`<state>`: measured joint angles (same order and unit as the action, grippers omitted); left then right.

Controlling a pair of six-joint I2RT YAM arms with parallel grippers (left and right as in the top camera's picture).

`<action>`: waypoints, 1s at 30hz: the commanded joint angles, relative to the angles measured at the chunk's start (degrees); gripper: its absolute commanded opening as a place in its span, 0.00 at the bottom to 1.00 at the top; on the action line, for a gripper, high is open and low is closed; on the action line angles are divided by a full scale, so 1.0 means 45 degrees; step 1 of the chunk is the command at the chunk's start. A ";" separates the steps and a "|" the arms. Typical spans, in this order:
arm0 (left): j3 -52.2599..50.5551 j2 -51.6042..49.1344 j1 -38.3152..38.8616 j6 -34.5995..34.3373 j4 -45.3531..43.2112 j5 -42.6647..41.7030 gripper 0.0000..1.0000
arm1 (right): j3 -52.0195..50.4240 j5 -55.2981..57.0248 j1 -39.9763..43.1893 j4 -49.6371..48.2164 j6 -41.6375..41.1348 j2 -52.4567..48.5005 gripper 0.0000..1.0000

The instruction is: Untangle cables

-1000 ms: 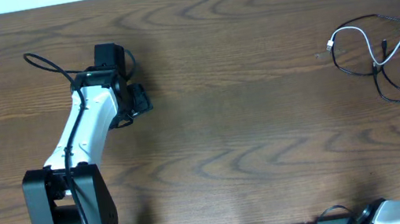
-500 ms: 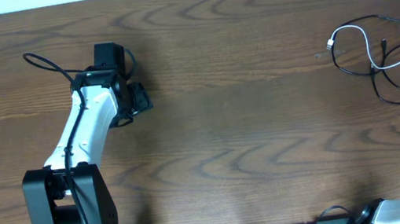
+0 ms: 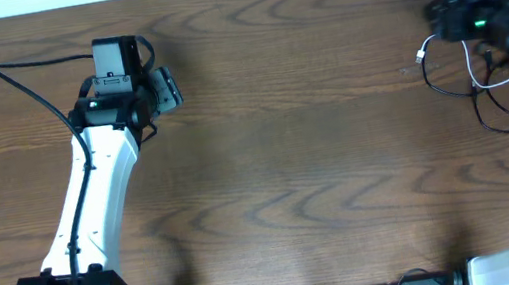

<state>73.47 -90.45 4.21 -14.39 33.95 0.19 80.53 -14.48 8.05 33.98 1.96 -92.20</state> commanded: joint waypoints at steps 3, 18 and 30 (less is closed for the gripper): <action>0.0204 0.0063 -0.0068 0.0389 0.1821 0.0155 0.73 | 0.0078 0.2856 -0.1627 0.1360 0.1851 -0.0466 0.82; -0.0797 0.2691 -0.0063 0.0379 0.3827 0.1399 0.73 | -0.0447 0.2001 -0.2453 0.4027 -0.0049 -0.0350 0.99; -0.5187 0.8592 -0.0063 -0.1224 0.1661 0.0865 0.73 | -0.7087 0.2856 -0.2443 -0.0457 -0.1190 0.6800 0.99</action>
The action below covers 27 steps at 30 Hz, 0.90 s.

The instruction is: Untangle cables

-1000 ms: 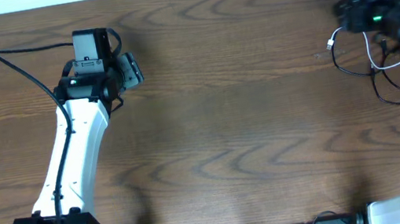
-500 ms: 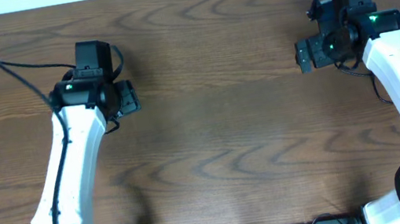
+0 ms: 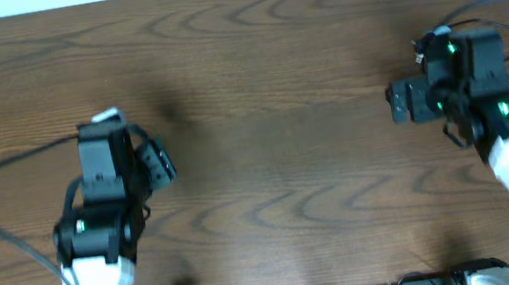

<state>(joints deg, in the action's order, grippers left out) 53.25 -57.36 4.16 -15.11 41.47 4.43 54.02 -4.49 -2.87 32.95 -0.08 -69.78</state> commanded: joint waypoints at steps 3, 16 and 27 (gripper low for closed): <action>-0.0826 0.1919 -0.0053 -0.1239 0.0248 -0.0078 0.74 | -0.2001 0.1039 -0.0015 -0.0282 -0.0729 0.3317 0.99; -0.0826 0.1647 -0.0053 -0.1239 0.0291 -0.0073 0.74 | -0.2594 0.1059 -0.0024 0.1180 -0.0733 0.4333 0.99; -0.0826 0.0758 -0.0053 -0.1239 0.0291 -0.0073 0.74 | -0.2594 0.1069 -0.0024 0.1763 -0.0733 0.4002 0.99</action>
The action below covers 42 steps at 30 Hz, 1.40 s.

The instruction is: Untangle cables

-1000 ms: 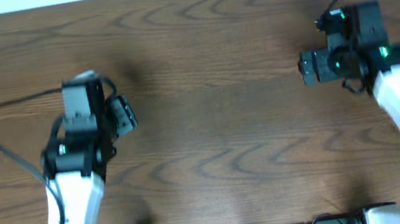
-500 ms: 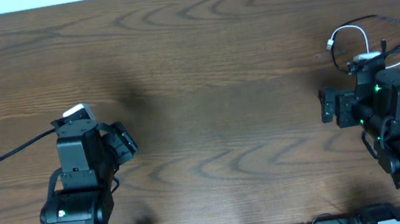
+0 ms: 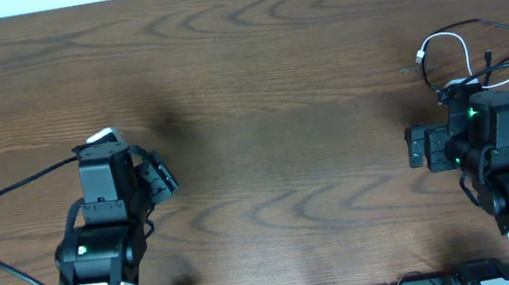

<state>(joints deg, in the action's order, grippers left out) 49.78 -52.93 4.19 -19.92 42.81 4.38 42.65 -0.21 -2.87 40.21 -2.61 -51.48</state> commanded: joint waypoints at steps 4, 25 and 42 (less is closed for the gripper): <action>-0.0053 -0.0597 -0.0058 -0.0170 -0.0005 -0.0063 0.74 | -0.0068 0.0117 -0.0024 0.0855 -0.0165 -0.0063 0.99; -0.0053 -0.1875 -0.0058 -0.0170 -0.0005 -0.0063 0.74 | -0.4357 0.0607 -0.0019 -0.5605 0.0364 0.5493 0.99; -0.0053 -0.1875 -0.0058 -0.0170 -0.0005 -0.0063 0.74 | -0.8796 -0.0461 0.1486 -1.0656 0.0350 0.9515 0.99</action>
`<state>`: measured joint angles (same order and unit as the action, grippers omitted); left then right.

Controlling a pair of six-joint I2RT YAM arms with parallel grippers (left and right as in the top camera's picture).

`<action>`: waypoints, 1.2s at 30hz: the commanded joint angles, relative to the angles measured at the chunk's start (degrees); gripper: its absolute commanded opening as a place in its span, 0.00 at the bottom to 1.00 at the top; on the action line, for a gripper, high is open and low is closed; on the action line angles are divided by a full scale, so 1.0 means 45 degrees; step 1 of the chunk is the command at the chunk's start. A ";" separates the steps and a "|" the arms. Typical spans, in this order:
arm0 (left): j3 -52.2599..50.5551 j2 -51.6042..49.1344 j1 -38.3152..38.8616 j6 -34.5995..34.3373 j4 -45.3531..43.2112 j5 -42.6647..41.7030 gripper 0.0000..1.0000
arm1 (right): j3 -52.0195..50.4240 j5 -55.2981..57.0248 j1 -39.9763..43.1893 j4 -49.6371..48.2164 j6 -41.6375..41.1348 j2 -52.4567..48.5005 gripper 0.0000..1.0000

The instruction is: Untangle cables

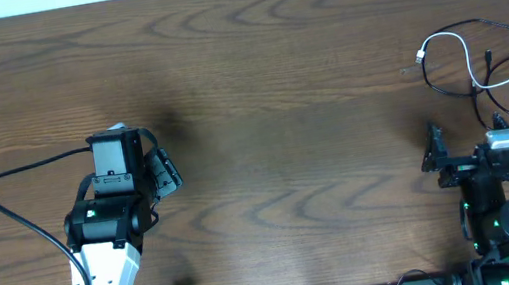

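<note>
A tangle of white and black cables lies on the table at the far right. One white end with a small plug points left. My right gripper is folded back near the front edge, a little short of the tangle and apart from it. On the left half of the table is my left gripper, far from the cables. From above I cannot see whether either gripper's fingers are open or shut. Nothing shows held in either.
A black lead loops from the left wrist out to the left and back to the arm. The wooden table ends at a pale wall along the back. The arm bases stand at the front edge.
The right arm has drawn back toward the front edge, leaving the whole tangle uncovered. My left arm has shifted slightly right and toward the back. The cables lie as before.
At first both arms reached far back, the right one over the cables at the far right. Then both stood at mid-table, the right partly covering the tangle. After that they were nearer the front, and now the right is folded at the front edge.
</note>
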<state>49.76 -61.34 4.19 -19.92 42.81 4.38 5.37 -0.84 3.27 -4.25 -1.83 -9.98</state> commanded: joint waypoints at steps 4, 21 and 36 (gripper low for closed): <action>-0.0049 -0.0005 -0.0058 -0.0170 -0.0005 -0.0063 0.73 | -0.1127 -0.0175 0.0126 -0.1520 0.0175 0.0894 0.99; -0.0049 -0.0005 -0.0058 -0.0170 -0.0010 -0.0063 0.73 | -0.1122 0.0073 -0.1039 0.0321 0.0180 0.2157 0.99; -0.0049 -0.0005 -0.0058 -0.0165 -0.0010 -0.0063 0.73 | -0.1127 0.0665 -0.1248 0.1865 -0.0466 0.2152 0.99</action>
<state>49.76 -61.36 4.16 -19.92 42.81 4.38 0.38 1.58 -2.11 3.92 -2.28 -0.69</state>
